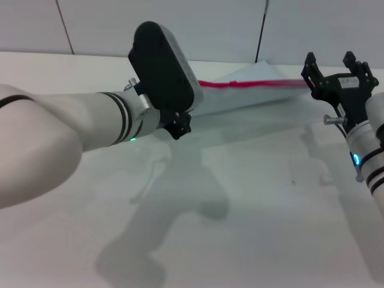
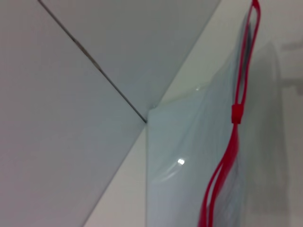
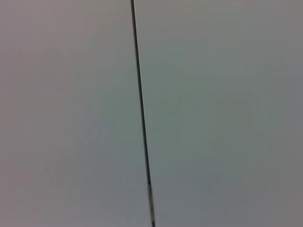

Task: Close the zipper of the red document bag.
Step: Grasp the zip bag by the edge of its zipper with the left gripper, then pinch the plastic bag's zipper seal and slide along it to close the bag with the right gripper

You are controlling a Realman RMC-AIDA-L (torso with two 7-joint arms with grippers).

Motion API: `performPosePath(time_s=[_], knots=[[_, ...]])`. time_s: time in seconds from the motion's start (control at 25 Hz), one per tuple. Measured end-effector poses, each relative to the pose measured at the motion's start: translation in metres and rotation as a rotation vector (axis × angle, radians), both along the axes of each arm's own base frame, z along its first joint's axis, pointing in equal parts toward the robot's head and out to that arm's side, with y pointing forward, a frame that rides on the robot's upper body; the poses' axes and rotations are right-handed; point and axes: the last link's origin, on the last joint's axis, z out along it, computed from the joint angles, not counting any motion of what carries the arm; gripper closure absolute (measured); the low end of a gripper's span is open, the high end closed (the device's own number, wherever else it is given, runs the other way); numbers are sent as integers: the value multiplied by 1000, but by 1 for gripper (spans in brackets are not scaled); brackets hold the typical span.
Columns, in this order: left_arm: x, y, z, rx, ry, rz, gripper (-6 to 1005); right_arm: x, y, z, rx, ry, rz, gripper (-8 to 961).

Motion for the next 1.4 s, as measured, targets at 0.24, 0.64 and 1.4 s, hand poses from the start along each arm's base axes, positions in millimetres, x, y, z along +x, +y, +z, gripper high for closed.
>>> performPosePath(time_s=[0.24,0.64,1.4], knots=[[6,-2,7,28,-32,-26,933,-14,1,10,-28,63,30,165],[1,-5,10,46,-50,-25,941,-43,11,35,-205,50,120,173],[16,-12,26,84,-103,-66,942,-114,16,75,-406,-370,280,254]])
